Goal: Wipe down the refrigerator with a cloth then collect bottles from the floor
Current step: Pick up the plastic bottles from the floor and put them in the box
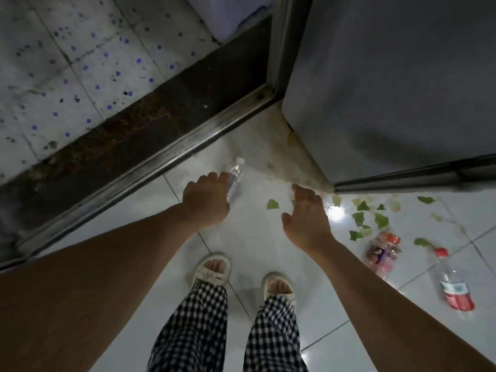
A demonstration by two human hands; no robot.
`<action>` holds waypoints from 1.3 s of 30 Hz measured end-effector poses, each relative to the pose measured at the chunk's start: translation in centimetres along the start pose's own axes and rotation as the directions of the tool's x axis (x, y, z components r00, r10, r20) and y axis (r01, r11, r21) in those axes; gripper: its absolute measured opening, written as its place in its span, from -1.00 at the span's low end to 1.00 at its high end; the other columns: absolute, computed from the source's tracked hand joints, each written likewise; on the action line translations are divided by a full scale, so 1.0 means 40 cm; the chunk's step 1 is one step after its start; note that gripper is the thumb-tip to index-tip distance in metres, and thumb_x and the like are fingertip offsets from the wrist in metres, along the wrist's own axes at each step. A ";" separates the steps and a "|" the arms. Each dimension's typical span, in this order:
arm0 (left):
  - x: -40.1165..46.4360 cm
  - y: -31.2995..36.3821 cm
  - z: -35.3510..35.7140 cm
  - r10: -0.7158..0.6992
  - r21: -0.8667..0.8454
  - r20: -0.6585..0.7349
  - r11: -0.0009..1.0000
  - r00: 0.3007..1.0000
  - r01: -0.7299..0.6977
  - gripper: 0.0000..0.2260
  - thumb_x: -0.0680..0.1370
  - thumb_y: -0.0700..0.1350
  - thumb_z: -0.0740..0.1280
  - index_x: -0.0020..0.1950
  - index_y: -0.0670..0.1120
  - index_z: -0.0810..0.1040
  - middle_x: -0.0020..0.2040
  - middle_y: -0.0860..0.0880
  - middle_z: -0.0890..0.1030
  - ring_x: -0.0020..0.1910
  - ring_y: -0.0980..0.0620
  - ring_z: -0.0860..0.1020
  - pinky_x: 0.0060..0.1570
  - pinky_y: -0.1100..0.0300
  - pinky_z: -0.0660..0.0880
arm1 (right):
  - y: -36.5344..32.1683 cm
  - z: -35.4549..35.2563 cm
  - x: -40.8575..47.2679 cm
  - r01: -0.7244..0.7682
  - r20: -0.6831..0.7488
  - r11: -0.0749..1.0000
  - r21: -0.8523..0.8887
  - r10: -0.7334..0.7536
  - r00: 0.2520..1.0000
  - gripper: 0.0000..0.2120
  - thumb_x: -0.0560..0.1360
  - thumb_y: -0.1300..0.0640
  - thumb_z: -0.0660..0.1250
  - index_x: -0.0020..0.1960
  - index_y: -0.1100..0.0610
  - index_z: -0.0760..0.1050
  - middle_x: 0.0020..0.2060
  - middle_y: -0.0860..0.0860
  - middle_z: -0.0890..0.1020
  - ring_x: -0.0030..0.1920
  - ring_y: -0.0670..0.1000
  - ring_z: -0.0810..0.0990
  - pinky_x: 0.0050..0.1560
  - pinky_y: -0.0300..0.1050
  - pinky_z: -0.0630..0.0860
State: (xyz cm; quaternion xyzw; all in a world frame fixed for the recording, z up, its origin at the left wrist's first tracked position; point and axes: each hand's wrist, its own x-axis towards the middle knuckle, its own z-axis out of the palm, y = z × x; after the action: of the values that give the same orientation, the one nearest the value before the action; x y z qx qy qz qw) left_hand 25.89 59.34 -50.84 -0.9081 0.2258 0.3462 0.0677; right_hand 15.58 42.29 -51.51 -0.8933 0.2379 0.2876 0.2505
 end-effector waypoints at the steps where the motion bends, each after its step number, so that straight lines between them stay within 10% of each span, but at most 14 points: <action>1: 0.044 -0.009 0.037 0.001 0.013 0.014 1.000 1.000 -0.001 -0.49 0.50 0.01 0.30 0.38 -0.09 0.23 0.22 -0.12 0.45 0.17 -0.11 0.47 0.06 0.05 0.41 | 0.004 0.041 0.032 -0.012 -0.001 1.000 0.008 0.012 1.000 -0.38 0.53 0.15 0.29 0.50 0.18 0.11 0.38 0.14 0.33 0.38 0.13 0.28 0.36 -0.06 0.28; 27: 0.473 -0.010 0.623 -0.260 -0.270 -0.174 0.940 0.950 0.208 -0.22 0.52 -0.09 0.33 0.52 -0.14 -0.16 0.34 -0.37 0.26 0.25 -0.38 0.36 0.18 -0.21 0.35 | 0.289 0.601 0.267 -0.070 -0.175 0.979 0.193 0.105 0.979 -0.32 0.49 0.25 0.28 0.51 0.15 0.03 0.40 0.13 0.28 0.38 0.13 0.23 0.31 -0.06 0.30; 39: 0.251 0.400 0.597 0.283 -0.061 -0.201 0.952 0.938 -0.300 -0.36 0.51 -0.07 0.31 0.48 -0.13 0.05 0.21 -0.28 0.38 0.16 -0.27 0.45 0.05 -0.11 0.45 | 0.590 0.553 -0.045 -0.372 -0.256 0.849 0.376 0.481 0.839 -0.30 0.49 0.24 0.30 0.51 0.14 0.03 0.43 0.10 0.23 0.41 0.11 0.21 0.32 -0.07 0.31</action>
State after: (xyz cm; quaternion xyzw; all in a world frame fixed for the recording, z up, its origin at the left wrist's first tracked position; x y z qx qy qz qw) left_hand 10.91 48.13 -74.85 -0.8955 0.3473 0.2742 -0.0477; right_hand -7.88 37.76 -73.41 -0.8014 0.5149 0.1366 0.2720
